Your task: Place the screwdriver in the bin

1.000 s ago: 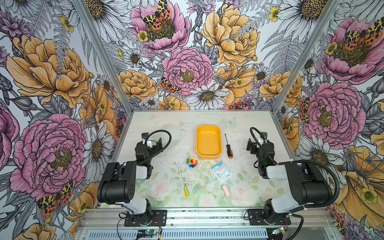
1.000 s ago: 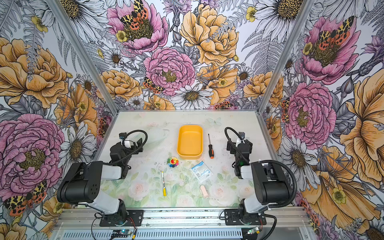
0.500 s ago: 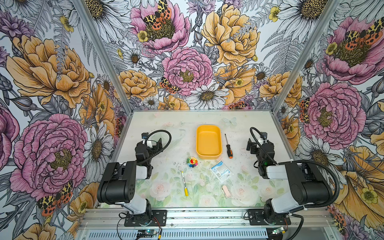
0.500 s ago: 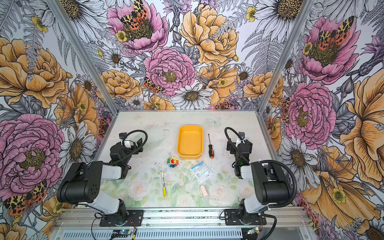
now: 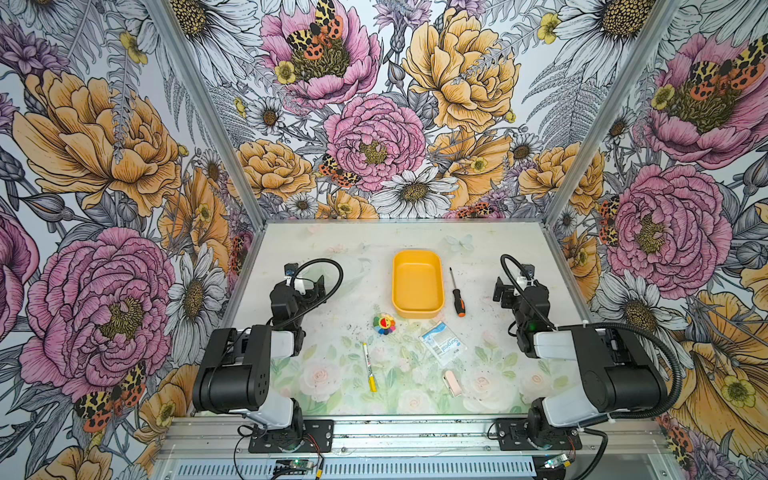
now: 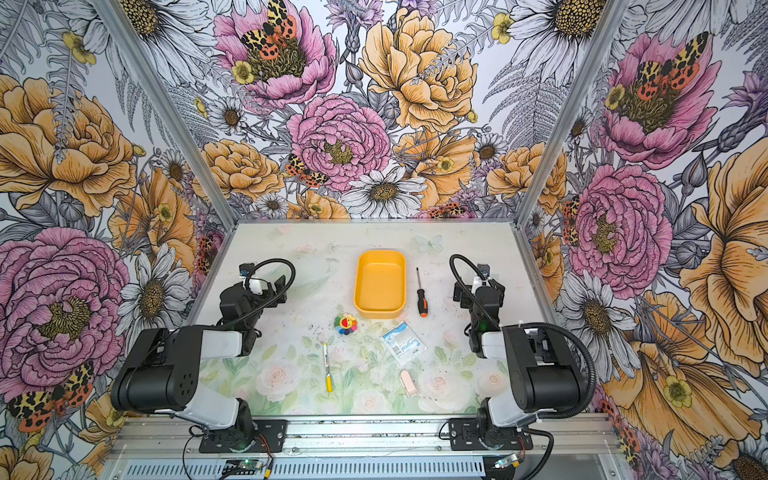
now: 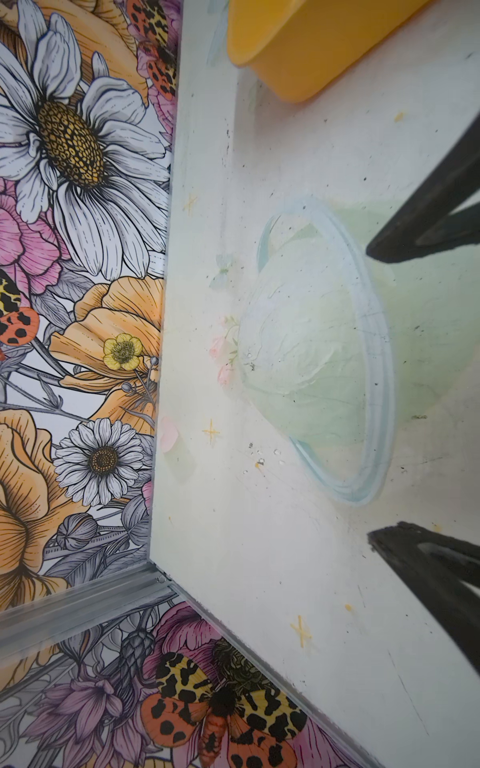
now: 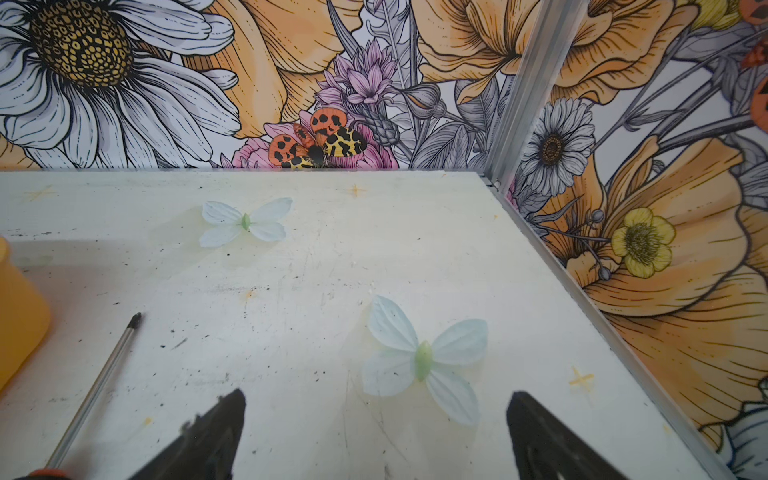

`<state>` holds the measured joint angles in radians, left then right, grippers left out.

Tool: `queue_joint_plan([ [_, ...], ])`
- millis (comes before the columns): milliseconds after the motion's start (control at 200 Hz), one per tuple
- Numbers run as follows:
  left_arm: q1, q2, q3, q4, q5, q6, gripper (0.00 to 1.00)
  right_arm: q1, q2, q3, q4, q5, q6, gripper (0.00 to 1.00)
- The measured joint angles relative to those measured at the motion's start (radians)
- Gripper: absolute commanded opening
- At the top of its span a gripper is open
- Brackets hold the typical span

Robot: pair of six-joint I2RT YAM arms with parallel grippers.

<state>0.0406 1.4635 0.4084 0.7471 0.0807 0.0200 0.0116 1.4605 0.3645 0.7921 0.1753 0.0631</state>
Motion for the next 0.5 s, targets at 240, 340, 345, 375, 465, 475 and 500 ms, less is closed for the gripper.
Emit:
queue_joint_plan([
  [240,-0.049,-0.282,0.148,-0.258,0.036,-0.042,0.99,0.000,-0.330,0.092,-0.303,-0.024,0.062,0.99],
  [340,-0.105,-0.347,0.147,-0.306,0.057,-0.087,0.99,0.000,-0.396,0.209,-0.487,-0.106,0.123,0.99],
  [345,-0.109,-0.349,0.147,-0.311,0.061,-0.095,0.99,0.000,-0.398,0.216,-0.504,-0.117,0.130,0.99],
  [375,-0.127,-0.358,0.147,-0.328,0.065,-0.108,0.99,0.000,-0.405,0.245,-0.539,-0.142,0.143,0.99],
  [465,-0.183,-0.360,0.147,-0.366,0.072,-0.161,0.99,0.003,-0.404,0.294,-0.640,-0.231,0.195,0.98],
  [475,-0.188,-0.359,0.147,-0.370,0.073,-0.164,0.99,0.003,-0.402,0.295,-0.648,-0.241,0.198,0.98],
  [500,-0.204,-0.354,0.147,-0.378,0.075,-0.179,0.99,0.003,-0.396,0.296,-0.671,-0.269,0.215,0.97],
])
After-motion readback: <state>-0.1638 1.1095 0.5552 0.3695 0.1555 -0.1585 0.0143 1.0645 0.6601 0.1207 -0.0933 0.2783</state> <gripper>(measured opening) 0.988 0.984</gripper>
